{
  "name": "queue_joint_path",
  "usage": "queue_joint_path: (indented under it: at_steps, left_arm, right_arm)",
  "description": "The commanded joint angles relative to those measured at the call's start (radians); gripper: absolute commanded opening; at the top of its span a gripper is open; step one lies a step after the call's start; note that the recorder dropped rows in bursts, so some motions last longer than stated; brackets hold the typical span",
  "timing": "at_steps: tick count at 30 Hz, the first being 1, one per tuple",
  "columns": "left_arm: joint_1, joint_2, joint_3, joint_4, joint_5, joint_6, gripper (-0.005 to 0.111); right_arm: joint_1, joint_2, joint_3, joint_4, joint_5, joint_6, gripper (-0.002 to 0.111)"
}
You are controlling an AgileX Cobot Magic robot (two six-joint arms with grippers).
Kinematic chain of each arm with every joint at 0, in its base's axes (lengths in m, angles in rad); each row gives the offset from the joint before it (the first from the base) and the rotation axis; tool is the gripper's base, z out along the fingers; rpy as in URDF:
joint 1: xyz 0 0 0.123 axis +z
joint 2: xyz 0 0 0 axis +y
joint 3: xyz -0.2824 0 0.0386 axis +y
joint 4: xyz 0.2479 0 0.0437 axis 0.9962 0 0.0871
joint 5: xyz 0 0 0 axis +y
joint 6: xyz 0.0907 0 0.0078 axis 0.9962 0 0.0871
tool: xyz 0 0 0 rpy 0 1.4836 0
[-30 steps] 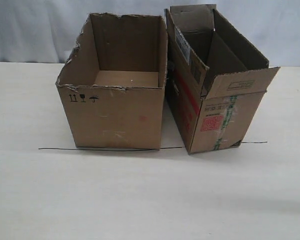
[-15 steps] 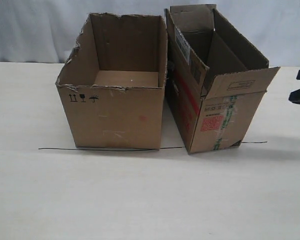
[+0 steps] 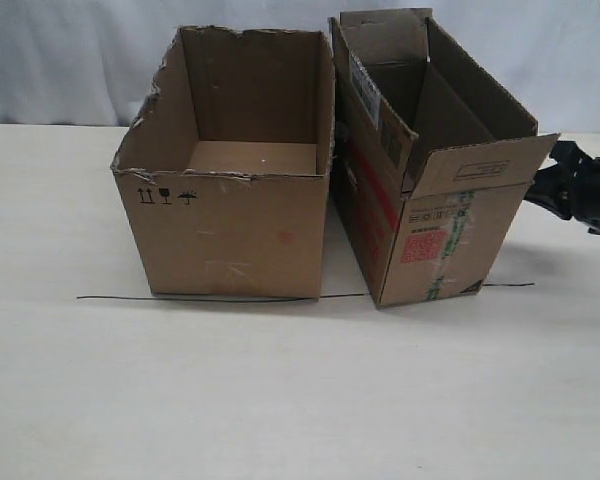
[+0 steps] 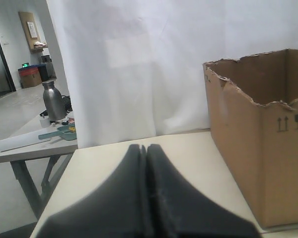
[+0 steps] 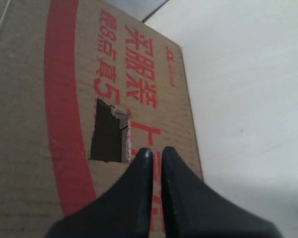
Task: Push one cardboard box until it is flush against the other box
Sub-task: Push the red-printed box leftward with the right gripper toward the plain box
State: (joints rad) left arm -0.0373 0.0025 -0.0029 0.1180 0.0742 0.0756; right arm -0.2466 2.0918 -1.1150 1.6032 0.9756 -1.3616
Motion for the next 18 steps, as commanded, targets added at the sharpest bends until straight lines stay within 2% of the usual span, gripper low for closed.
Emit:
queue_joint_path:
  at_steps: [1,8,18]
  left_arm:
    - [0.001,-0.002,0.003,0.0,-0.005,-0.003,0.0]
    - [0.001,-0.002,0.003,0.0,-0.005,-0.003,0.0]
    - [0.001,-0.002,0.003,0.002,-0.005,-0.003,0.0]
  right_arm:
    - [0.046,0.009,-0.013,0.014,0.028,-0.015,0.005]
    - [0.095,0.009,-0.013,0.014,0.06,-0.015,0.005]
    - [0.098,0.009,-0.013,0.014,0.09,-0.015,0.005]
